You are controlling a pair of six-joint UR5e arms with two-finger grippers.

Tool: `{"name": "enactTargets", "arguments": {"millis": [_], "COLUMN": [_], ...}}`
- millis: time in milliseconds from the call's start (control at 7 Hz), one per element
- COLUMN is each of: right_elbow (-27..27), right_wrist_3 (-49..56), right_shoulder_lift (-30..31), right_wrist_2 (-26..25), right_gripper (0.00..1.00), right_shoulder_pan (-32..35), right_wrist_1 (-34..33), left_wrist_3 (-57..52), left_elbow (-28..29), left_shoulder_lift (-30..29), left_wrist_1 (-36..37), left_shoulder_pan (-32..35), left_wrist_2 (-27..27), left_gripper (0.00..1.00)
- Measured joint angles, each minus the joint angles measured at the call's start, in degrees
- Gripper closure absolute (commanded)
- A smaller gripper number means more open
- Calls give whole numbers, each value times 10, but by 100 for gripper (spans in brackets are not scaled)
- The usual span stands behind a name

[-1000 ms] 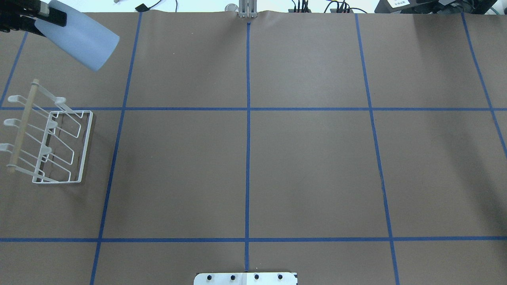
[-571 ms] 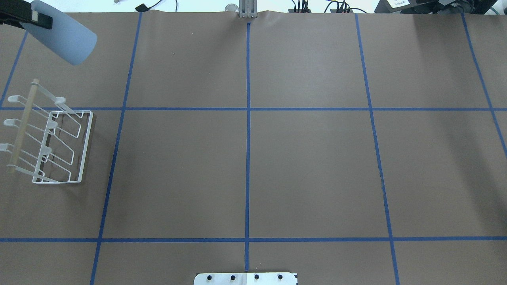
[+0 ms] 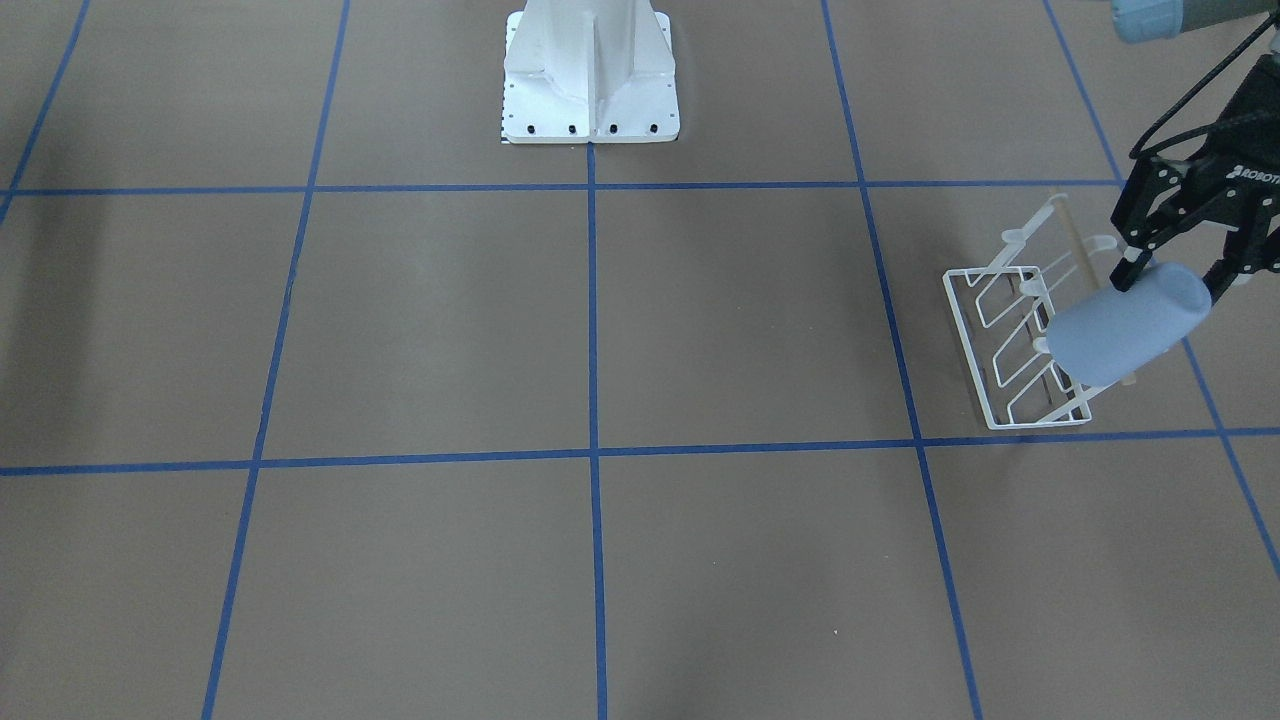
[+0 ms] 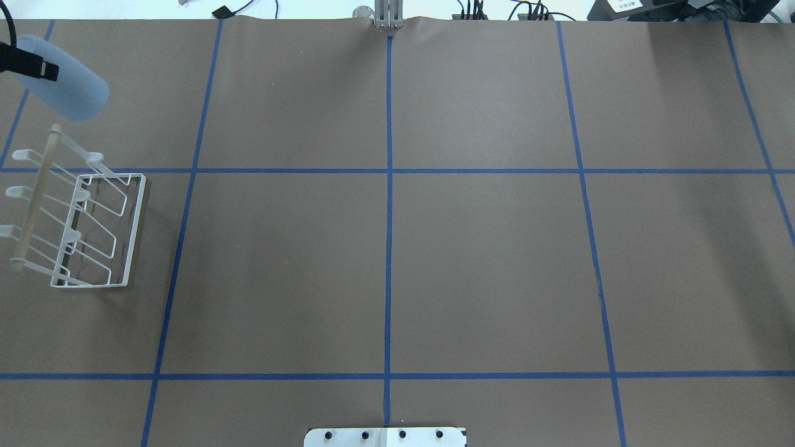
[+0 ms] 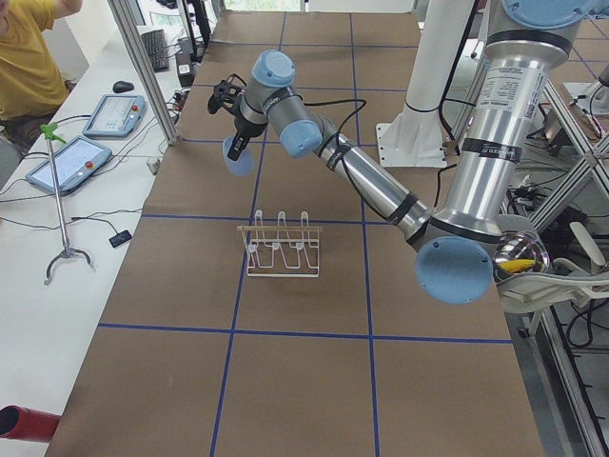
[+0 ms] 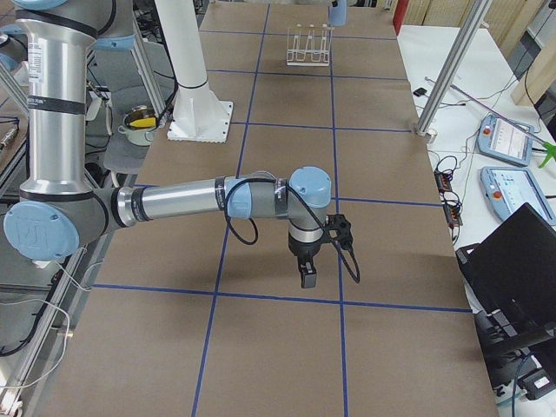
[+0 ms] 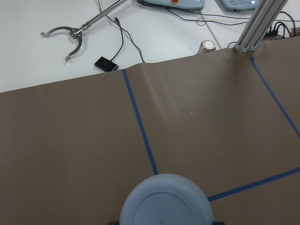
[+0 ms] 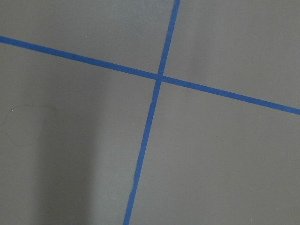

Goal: Hang cup on cup holder
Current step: 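Carry the cup with the left gripper over the wire rack's hooks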

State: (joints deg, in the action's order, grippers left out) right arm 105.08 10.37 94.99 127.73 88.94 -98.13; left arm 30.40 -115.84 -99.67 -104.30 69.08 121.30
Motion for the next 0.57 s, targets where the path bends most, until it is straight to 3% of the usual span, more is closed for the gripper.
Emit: {"name": "enactTargets", "arguments": {"millis": [571], "right_elbow": [0], "right_wrist_3": [-1], "right_shoulder_lift": [4], "right_wrist_2": [2], "right_gripper": [0], "right_shoulder_pan": [0], "right_wrist_1": [0], "left_wrist_3": [-6], "left_elbow": [-1], "left_shoulder_lift": [15], "left_wrist_1": [43], "left_shoulder_pan": [-48], "left_wrist_2": [-16], "left_gripper": [100]}}
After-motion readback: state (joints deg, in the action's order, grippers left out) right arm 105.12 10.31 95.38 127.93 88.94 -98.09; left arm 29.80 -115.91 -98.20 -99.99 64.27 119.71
